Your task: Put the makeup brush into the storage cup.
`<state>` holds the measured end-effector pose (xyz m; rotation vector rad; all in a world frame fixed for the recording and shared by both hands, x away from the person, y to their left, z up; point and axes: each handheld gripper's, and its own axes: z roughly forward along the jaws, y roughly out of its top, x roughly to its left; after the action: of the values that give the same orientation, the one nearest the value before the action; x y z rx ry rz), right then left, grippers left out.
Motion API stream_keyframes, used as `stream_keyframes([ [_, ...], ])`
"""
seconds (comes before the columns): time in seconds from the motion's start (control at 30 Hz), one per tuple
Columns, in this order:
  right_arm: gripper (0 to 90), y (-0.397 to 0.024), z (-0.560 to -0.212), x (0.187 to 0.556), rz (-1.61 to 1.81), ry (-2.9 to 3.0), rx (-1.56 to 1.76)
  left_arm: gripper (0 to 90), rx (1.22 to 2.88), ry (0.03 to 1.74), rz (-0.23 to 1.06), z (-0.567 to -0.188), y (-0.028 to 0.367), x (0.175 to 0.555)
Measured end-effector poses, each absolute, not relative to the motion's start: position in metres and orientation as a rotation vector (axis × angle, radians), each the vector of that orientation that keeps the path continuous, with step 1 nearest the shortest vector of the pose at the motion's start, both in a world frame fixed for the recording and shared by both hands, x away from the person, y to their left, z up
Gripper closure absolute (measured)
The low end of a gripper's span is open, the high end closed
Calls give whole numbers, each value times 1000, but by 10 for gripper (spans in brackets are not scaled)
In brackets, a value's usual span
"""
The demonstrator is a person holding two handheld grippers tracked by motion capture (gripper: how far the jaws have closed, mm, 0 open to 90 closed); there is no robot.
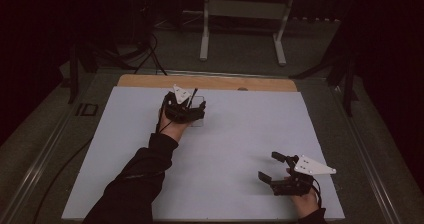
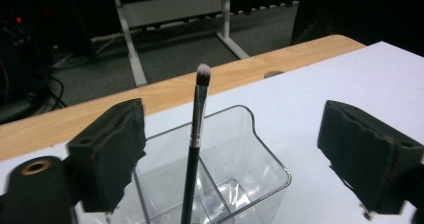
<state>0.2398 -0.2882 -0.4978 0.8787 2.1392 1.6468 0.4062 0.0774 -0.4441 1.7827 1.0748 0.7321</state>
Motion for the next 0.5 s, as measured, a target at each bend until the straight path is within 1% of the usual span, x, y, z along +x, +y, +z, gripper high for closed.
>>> stream_keyframes([
  [0.1, 110, -288, -498, 240, 1648, 2137, 879, 113, 1785, 1069, 698, -442, 81, 403],
  [0.17, 110, -288, -498, 240, 1647, 2137, 880, 49, 1795, 1056, 655, -441, 84, 401],
  [0.23, 110, -288, -498, 240, 1647, 2138, 881, 15, 1797, 1044, 641, -439, 87, 399],
  [0.5, 110, -288, -498, 240, 1648, 2138, 885, 8, 1809, 991, 607, -434, 98, 390],
])
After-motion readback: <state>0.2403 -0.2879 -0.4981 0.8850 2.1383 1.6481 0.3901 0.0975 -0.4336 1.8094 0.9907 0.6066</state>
